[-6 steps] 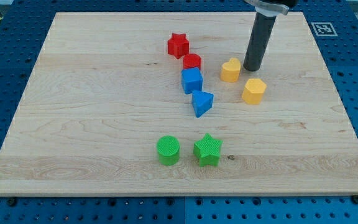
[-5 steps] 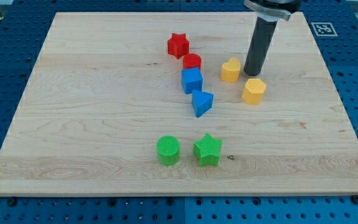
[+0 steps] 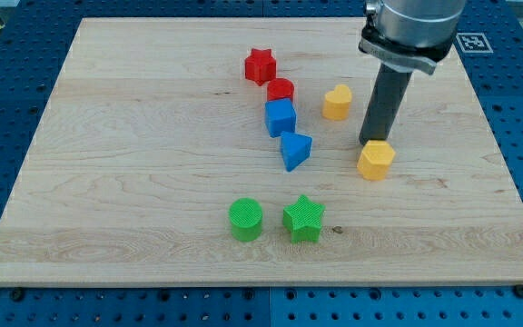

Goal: Place the hexagon parallel right to the green star

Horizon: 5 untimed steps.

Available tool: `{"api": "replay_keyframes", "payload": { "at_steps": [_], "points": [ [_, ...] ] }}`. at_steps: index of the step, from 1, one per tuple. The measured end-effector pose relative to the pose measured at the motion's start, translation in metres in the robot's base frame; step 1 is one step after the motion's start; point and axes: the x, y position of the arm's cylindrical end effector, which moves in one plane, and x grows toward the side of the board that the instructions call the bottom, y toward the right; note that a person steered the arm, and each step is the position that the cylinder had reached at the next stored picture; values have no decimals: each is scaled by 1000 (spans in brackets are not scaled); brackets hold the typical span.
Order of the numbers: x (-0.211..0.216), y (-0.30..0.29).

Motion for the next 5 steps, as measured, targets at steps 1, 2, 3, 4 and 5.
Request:
{"api": "replay_keyframes", "payload": {
  "at_steps": [1, 2, 3, 4, 5],
  "points": [
    [23, 0],
    [42, 0],
    [60, 0],
    [66, 2],
    [66, 21]
  ]
}}
